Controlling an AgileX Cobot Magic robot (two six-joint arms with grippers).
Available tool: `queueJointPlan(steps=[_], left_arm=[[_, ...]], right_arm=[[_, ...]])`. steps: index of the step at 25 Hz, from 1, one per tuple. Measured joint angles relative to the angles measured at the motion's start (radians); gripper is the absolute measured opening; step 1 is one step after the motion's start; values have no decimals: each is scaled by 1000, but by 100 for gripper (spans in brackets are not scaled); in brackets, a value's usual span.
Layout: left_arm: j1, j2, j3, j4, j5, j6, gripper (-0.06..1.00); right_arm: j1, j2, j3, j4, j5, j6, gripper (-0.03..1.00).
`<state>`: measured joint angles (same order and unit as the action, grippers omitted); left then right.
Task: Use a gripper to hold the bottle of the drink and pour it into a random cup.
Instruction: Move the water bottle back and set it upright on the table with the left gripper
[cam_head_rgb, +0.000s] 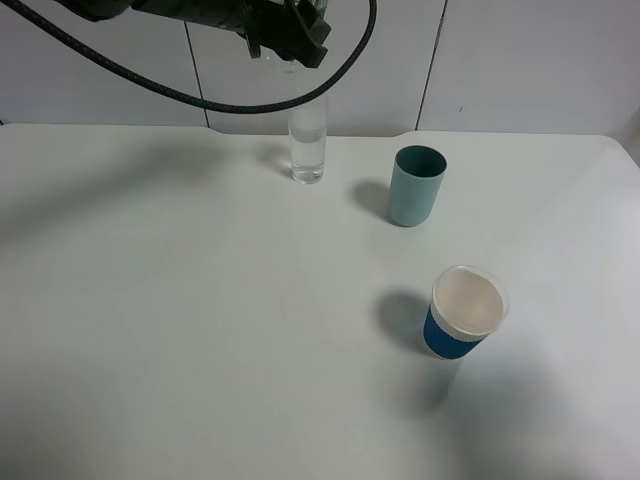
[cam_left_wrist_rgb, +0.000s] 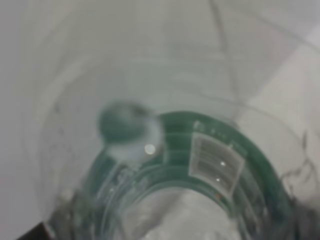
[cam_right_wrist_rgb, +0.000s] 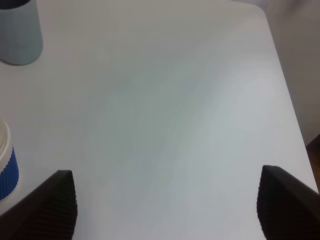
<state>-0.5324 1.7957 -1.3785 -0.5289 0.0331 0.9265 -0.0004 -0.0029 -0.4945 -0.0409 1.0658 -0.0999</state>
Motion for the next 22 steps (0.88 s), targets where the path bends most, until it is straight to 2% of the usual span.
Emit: queueJointPlan(steps=[2, 6, 9, 11, 15, 22], left_arm=[[0, -25, 0, 136, 50, -176, 54], [1, -92, 0, 342, 140, -466, 54], [1, -141, 5, 437, 201, -668, 54], [1, -183, 36, 478, 209, -750, 54], [1, -280, 176, 505, 143, -810, 54], [41, -434, 485, 496, -165, -818, 54]], right_arm=[[0, 0, 0, 0, 0, 0, 74], [0, 0, 0, 0, 0, 0, 74], [0, 0, 0, 0, 0, 0, 74], [0, 0, 0, 0, 0, 0, 74], [0, 0, 0, 0, 0, 0, 74], [0, 0, 0, 0, -1, 0, 74]])
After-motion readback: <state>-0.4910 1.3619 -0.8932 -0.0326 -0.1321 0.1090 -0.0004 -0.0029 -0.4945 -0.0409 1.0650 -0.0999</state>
